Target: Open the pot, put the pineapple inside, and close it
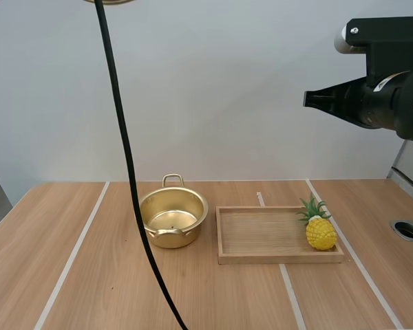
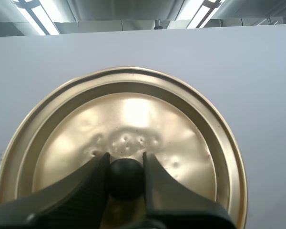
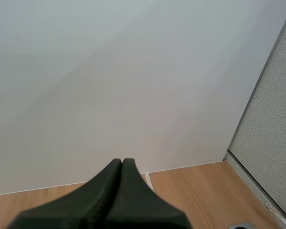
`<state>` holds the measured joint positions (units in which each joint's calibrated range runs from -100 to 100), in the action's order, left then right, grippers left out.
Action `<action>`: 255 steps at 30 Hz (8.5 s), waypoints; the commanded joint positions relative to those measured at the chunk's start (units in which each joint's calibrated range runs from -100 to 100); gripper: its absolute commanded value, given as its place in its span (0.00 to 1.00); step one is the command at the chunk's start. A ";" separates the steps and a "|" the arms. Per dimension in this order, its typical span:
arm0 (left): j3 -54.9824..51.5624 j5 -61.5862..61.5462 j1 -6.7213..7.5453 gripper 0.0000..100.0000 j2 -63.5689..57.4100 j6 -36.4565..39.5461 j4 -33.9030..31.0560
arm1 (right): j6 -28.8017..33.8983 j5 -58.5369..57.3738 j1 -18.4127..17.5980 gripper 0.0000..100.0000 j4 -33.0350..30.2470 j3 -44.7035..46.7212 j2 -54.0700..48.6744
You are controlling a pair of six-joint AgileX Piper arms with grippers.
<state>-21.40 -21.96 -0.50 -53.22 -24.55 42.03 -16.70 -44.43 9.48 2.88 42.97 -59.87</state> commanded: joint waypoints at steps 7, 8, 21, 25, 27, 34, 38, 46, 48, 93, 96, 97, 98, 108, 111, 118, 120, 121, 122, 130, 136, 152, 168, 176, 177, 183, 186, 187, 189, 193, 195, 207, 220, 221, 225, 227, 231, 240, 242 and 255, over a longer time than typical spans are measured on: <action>0.18 1.30 0.04 0.00 -0.03 0.67 1.03 | -2.67 -0.27 0.25 0.00 -4.03 -0.46 2.74; 0.18 1.30 0.04 0.00 -0.03 0.67 1.03 | -2.67 -1.26 0.25 0.00 -4.08 -0.46 3.39; 0.18 1.30 0.04 0.00 -0.09 0.35 -0.85 | -2.67 -3.84 0.25 0.19 -5.79 -0.46 9.33; 0.18 1.30 0.04 0.00 -0.09 0.35 -0.85 | -2.67 -5.02 0.25 0.95 -6.75 -0.46 9.33; 0.18 1.30 0.04 0.00 -0.09 0.35 -0.85 | -2.67 -7.18 0.25 1.00 -8.31 -0.46 9.22; 0.18 1.30 0.04 0.00 -0.09 0.35 -0.85 | -2.67 -12.89 0.25 1.00 -7.39 -0.46 9.46; 0.18 1.30 0.04 0.00 -0.09 0.35 -0.85 | -3.08 -17.11 0.25 1.00 -4.88 -0.21 11.52; 0.18 1.30 0.04 0.00 -0.09 0.35 -0.85 | -6.73 -23.02 0.25 0.99 -2.29 0.25 18.43; 0.18 1.30 0.04 0.00 -0.09 0.35 -0.85 | -7.98 -25.26 0.25 0.93 -1.32 0.25 20.26; 0.18 1.30 0.04 0.00 -0.09 0.35 -0.75 | -13.20 4.10 0.25 1.00 -7.25 14.31 41.12; 0.18 1.30 0.04 0.00 -0.09 0.35 -0.75 | -13.20 5.39 0.25 1.00 -8.57 14.31 42.20; 0.18 1.30 0.04 0.00 -0.09 0.35 -0.75 | -13.20 5.51 0.25 1.00 -8.66 14.31 42.29; 0.18 1.30 0.04 0.00 -0.09 0.35 -0.75 | -13.20 5.75 0.25 1.00 -8.70 14.31 42.69; 0.18 1.30 0.04 0.00 -0.09 0.35 -0.75 | -13.20 10.96 0.25 1.00 -9.31 14.31 43.24; 0.18 1.30 0.04 0.00 -0.09 0.35 -0.75 | -13.20 11.38 0.25 1.00 -10.22 14.31 44.29; 0.18 1.30 0.04 0.00 -0.09 0.35 -0.75 | -13.20 13.78 0.25 1.00 -10.21 14.31 47.13; 0.18 1.30 0.04 0.00 -0.09 0.35 -0.75 | -13.20 14.14 0.25 1.00 -10.21 14.31 47.78; 0.18 1.30 0.04 0.00 -0.09 0.35 -0.75 | -13.20 14.69 0.25 1.00 -10.34 14.31 47.96; 0.18 1.30 0.04 0.00 -0.09 0.35 -0.75 | -13.20 15.31 0.25 1.00 -10.43 14.31 48.13; 0.18 1.30 0.04 0.00 -0.09 0.35 -0.75 | -13.20 17.32 0.25 0.96 -10.43 14.31 50.00; 0.18 1.30 0.04 0.00 -0.09 0.35 -0.75 | -13.11 16.74 0.25 0.00 -11.48 14.31 50.01; 0.18 1.30 0.04 0.00 -0.09 0.35 -0.75 | -9.19 32.02 0.25 0.00 -6.31 14.31 44.99; 0.18 1.30 0.04 0.00 -0.09 0.35 -0.75 | -9.05 40.73 0.16 0.00 -1.05 9.89 16.42; 0.18 1.30 0.04 0.00 -0.09 0.35 -0.75 | -9.05 39.69 0.16 0.00 3.45 5.98 8.96; 0.18 1.30 0.04 0.00 -0.09 0.35 -0.75 | -9.05 39.69 0.16 0.00 3.59 5.92 8.44; 0.18 1.30 0.04 0.00 -0.09 0.35 -0.75 | -9.05 38.58 0.16 0.00 9.42 5.92 7.80; 0.18 1.30 0.04 0.00 -0.09 0.35 -0.75 | -9.05 38.42 0.01 0.00 10.15 5.77 7.92; 0.18 1.30 0.04 0.00 -0.09 0.35 -0.75 | -9.05 38.42 -0.24 0.00 10.15 5.77 7.92; 0.18 1.30 0.04 0.00 -0.09 0.35 -0.75 | -9.05 38.08 -0.80 0.00 10.15 5.77 7.92; 0.18 1.30 0.04 0.00 -0.09 0.35 -0.75 | -9.05 37.87 -1.98 0.00 10.15 5.77 7.92; 0.18 1.30 0.04 0.00 -0.09 0.35 -0.75 | -9.05 37.87 -2.37 0.00 10.50 5.77 7.92; 0.18 1.30 0.04 0.00 -0.09 0.35 -0.75 | -9.05 36.40 -7.82 0.00 10.61 1.85 11.49; 0.18 1.30 0.04 0.00 -0.09 0.35 -0.75 | -13.63 36.41 -17.68 0.00 10.61 0.74 18.47; 0.18 1.30 0.04 0.00 -0.09 0.35 -0.75 | -13.87 36.41 -18.47 0.00 10.61 0.74 18.96; 0.18 1.30 0.04 0.00 -0.09 0.35 -0.75 | -13.87 36.41 -20.94 0.00 10.61 0.74 21.57; 0.18 1.30 0.04 0.00 -0.09 0.35 -0.75 | -13.87 36.41 -21.97 0.00 10.61 0.74 23.20; 0.18 1.30 0.04 0.00 -0.09 0.35 -0.75 | -13.87 36.41 -24.24 0.00 10.61 0.74 26.93; 0.18 1.30 0.04 0.00 -0.09 0.35 -0.75 | -14.73 38.71 -29.86 0.00 10.07 0.74 34.36; 0.18 1.30 0.04 0.00 -0.09 0.35 -0.75 | -15.26 40.34 -30.87 0.00 10.07 1.02 35.77; 0.18 1.30 0.04 0.00 -0.09 0.35 -0.75 | -16.08 41.32 -32.78 0.00 10.07 1.02 47.05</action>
<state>-21.40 -21.96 -0.50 -53.10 -24.47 41.13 -32.42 -4.52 -23.03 12.94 44.30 -15.23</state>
